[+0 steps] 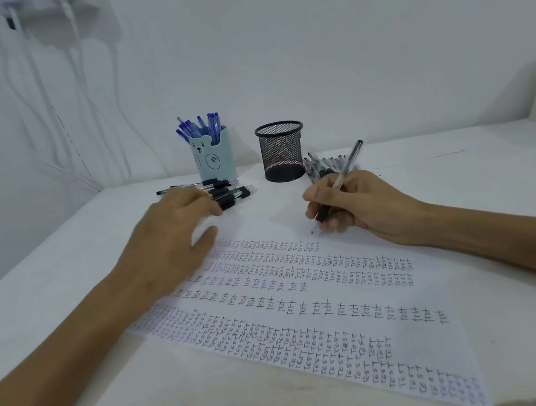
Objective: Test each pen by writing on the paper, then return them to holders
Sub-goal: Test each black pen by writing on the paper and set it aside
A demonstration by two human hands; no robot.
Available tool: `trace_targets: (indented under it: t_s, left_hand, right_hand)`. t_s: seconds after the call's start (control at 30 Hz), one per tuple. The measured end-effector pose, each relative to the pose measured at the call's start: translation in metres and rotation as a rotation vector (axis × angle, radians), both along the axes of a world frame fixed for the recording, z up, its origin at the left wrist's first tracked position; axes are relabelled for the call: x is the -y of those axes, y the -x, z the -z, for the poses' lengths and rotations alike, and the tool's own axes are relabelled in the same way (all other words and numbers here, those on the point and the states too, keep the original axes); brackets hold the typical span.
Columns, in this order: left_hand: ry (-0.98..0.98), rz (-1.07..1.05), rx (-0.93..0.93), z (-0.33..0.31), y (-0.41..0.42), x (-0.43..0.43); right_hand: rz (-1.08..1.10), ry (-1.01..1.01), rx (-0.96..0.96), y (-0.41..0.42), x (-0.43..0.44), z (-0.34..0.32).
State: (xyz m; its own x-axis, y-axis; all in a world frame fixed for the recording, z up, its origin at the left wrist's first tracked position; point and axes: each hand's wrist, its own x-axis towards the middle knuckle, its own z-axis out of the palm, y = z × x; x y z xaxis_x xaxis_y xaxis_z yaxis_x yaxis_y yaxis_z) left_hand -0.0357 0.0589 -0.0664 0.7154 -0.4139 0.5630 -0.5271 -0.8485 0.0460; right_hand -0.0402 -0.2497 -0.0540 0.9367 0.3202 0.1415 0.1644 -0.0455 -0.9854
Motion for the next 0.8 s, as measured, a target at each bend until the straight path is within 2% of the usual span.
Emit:
trace_targets:
  t_s: [0.17, 0.43, 0.53, 0.67, 0.8]
  left_hand:
    - [0.002, -0.176, -0.014, 0.001, -0.004, -0.011]
    - [0.049, -0.157, -0.072, 0.004, -0.003, -0.006]
    - [0.054, -0.172, -0.078, 0.003, -0.003, -0.007]
    - [0.084, -0.157, -0.079, 0.004, -0.005, -0.007]
    - [0.106, -0.148, -0.084, 0.004, -0.004, -0.006]
  right_hand:
    - [-0.012, -0.114, -0.037, -0.001, 0.002, -0.002]
    - [0.007, -0.025, -0.010, 0.000, 0.004, -0.005]
    - [0.100, 0.216, 0.091, -0.007, 0.005, -0.018]
    - [0.228, 0.686, 0.177, -0.042, 0.015, -0.045]
    - [0.305, 0.976, 0.219, -0.086, 0.031, -0.063]
